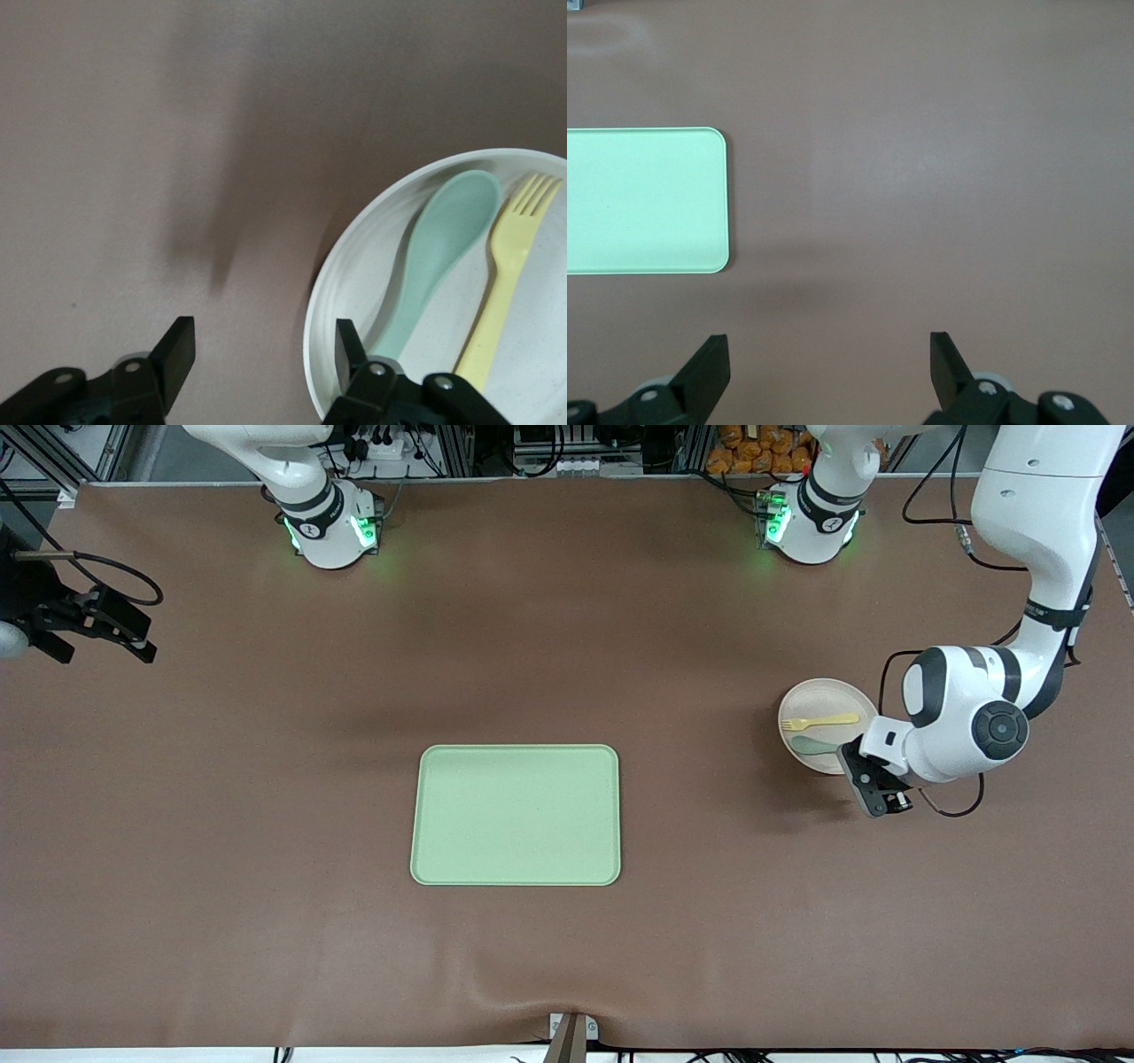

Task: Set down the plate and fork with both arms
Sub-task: 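Lower the left gripper and grasp the white plate's rim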

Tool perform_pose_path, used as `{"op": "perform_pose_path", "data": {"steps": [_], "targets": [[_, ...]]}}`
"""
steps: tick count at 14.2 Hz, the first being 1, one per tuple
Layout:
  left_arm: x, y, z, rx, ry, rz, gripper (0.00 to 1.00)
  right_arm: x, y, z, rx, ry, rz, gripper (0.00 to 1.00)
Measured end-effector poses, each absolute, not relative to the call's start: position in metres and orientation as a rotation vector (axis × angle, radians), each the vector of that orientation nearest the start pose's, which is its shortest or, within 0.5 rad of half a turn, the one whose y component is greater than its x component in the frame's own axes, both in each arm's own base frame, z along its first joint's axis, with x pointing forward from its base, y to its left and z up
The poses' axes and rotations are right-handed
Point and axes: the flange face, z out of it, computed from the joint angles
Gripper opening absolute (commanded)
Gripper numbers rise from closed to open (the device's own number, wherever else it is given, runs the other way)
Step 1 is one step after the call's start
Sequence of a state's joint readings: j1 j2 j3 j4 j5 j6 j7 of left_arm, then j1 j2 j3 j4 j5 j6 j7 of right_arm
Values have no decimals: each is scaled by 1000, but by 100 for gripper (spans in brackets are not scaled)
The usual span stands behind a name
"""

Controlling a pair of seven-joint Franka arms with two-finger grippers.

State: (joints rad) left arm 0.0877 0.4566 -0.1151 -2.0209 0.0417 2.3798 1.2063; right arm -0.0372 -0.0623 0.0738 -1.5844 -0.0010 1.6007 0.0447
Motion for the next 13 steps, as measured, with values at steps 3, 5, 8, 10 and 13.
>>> {"op": "perform_pose_path", "data": {"steps": [3, 5, 8, 10, 13], "targets": [[590, -18, 207, -2562, 1938, 91, 55, 538, 21, 655, -3142, 13, -123, 100], [588, -18, 201, -2542, 1962, 81, 37, 538, 21, 655, -3142, 13, -123, 100], [587, -23, 198, -2534, 1980, 80, 27, 538, 21, 655, -3142, 13, -123, 100], [586, -28, 198, -2528, 1992, 79, 16, 538, 21, 655, -3142, 13, -123, 100], [586, -29, 196, -2529, 1996, 83, 4, 538, 21, 655, -3142, 13, -123, 100]]}}
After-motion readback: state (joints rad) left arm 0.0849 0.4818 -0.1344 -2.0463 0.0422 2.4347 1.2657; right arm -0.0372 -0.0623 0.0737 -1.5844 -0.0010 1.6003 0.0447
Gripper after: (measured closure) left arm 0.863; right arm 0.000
